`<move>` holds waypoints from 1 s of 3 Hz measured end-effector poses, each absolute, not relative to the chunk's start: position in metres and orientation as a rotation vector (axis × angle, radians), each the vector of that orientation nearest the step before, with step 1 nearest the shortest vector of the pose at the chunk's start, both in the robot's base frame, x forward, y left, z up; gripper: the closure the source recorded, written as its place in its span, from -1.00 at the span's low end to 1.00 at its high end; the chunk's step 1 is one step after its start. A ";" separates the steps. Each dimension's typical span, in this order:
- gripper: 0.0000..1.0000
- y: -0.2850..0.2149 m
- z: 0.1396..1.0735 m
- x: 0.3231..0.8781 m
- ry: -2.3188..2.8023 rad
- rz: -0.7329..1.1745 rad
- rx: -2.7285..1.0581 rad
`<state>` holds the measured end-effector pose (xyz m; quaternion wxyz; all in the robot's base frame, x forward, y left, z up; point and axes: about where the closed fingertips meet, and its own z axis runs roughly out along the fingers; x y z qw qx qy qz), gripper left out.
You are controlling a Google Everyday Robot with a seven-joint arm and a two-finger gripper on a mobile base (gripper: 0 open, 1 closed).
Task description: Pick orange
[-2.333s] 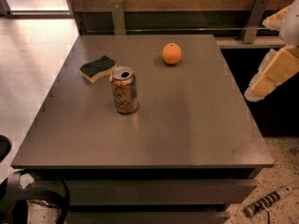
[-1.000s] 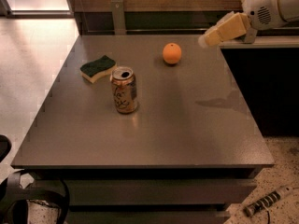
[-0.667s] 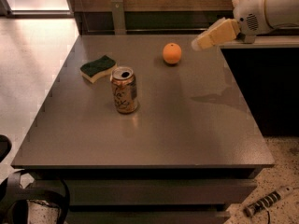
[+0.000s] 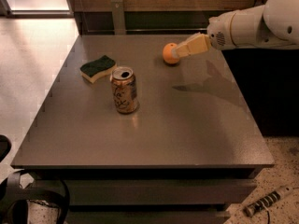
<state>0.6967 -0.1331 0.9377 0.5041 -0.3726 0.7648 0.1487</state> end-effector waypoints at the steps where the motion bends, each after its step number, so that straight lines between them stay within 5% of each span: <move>1: -1.00 -0.115 0.912 0.712 1.840 0.432 -0.874; 3: -1.00 -0.090 0.873 0.726 1.827 0.543 -0.824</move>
Offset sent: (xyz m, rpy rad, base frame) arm 0.0346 0.0475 -0.0796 0.1935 0.0632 0.0323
